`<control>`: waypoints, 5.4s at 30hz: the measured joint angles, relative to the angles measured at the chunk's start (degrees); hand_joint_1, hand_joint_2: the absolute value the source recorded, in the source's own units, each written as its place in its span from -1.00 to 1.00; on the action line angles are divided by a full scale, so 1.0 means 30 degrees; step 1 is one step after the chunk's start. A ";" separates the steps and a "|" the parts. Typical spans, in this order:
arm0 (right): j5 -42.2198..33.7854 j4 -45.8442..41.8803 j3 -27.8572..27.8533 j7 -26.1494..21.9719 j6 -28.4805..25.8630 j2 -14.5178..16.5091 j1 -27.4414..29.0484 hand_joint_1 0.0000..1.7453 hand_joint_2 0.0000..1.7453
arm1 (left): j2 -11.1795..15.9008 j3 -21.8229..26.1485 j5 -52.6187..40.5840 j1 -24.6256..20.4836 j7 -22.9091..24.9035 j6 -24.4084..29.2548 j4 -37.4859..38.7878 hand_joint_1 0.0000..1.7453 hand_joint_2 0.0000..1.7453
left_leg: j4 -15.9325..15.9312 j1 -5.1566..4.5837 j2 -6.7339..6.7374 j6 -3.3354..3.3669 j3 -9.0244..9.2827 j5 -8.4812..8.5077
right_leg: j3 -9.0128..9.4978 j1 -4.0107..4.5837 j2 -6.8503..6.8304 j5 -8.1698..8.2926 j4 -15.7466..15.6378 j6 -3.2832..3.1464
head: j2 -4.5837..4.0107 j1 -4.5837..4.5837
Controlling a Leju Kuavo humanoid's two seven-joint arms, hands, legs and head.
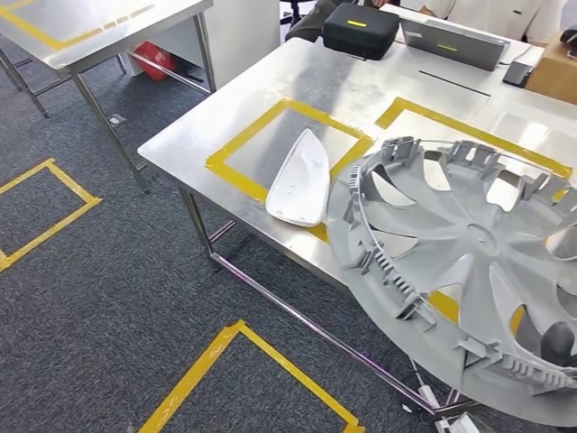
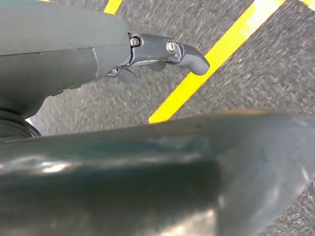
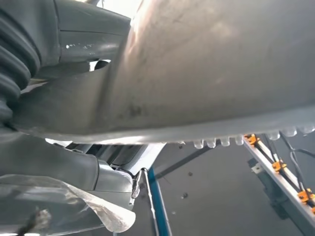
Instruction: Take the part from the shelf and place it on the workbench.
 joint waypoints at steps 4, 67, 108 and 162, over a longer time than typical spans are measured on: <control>0.0002 0.0078 0.0007 -0.0004 0.0000 0.0000 -0.0142 1.00 1.00 | -0.0034 0.0090 -0.0241 0.0052 0.0069 -0.0026 -0.0036 -1.00 -1.00 | -0.0213 -0.0012 0.1015 0.0188 0.0049 0.0105 | -0.1910 0.0006 -0.1837 -0.1991 0.3932 0.0277 | 0.0000 0.0199; 0.0494 0.0479 0.0053 0.0000 0.0000 0.0000 -0.0233 1.00 1.00 | -0.0295 0.1461 -0.1705 0.0172 0.0348 -0.0275 -0.0510 -1.00 -1.00 | -0.0094 -0.0046 -0.0084 -0.0196 -0.0192 0.0175 | 0.0767 -0.0166 -0.0525 0.0069 -0.0713 -0.0439 | 0.0000 0.0366; 0.0384 0.1096 -0.0011 0.0000 -0.0002 0.0005 -0.0208 1.00 1.00 | -0.0512 0.3377 -0.3843 0.0273 0.0843 -0.0605 -0.0811 -1.00 -1.00 | -0.0135 -0.0057 -0.0007 0.0150 -0.0147 0.0257 | 0.0690 -0.0253 -0.0576 0.0130 -0.0799 0.0417 | 0.0000 0.0344; 0.0766 0.1850 -0.0259 0.0240 0.0000 0.0004 -0.0210 1.00 1.00 | -0.1071 0.5807 -0.6863 0.0635 0.1430 -0.1235 -0.1610 -1.00 -1.00 | -0.0097 -0.0113 0.1146 -0.0124 -0.0051 0.0118 | 0.1012 -0.0001 -0.2333 -0.0409 -0.0491 0.0120 | 0.0000 0.0448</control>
